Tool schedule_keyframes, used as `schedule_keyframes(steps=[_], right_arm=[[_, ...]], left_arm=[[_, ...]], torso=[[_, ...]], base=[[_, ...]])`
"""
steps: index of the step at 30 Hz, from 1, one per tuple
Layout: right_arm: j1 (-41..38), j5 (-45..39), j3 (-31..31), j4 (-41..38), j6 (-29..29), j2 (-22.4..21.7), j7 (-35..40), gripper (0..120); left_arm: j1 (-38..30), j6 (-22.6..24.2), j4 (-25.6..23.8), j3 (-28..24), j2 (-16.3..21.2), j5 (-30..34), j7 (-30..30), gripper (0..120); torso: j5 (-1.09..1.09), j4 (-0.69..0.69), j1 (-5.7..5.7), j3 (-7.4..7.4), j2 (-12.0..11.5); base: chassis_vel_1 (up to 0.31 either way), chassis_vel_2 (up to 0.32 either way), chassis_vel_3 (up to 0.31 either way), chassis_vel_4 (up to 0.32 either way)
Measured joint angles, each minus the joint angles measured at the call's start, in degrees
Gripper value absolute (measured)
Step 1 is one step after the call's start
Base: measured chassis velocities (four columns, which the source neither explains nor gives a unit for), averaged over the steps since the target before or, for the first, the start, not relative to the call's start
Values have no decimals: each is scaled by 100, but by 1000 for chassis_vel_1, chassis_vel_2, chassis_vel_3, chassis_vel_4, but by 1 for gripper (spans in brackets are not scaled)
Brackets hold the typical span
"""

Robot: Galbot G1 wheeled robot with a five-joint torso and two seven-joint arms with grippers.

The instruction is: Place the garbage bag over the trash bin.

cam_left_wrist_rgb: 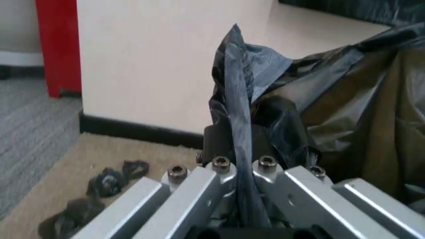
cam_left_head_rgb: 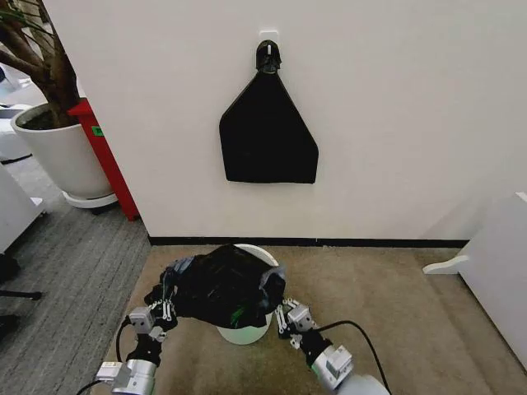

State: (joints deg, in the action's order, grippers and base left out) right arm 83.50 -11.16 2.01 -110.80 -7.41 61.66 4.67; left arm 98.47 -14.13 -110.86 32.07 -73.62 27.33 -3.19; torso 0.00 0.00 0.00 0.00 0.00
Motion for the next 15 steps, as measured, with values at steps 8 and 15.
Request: schedule_keyframes(steps=[8, 15], right_arm=[[86, -291, 134, -104, 354, -69, 333, 0], [128, -346, 152, -288, 542, -103, 436, 0]], left_arm=[[160, 346, -84, -58, 47, -159, 232, 0], [277, 398, -111, -65, 84, -355, 265, 0]], torso=[[0, 0, 0, 0, 0], [0, 0, 0, 0, 0]], base=[[0, 0, 0, 0], [0, 0, 0, 0]])
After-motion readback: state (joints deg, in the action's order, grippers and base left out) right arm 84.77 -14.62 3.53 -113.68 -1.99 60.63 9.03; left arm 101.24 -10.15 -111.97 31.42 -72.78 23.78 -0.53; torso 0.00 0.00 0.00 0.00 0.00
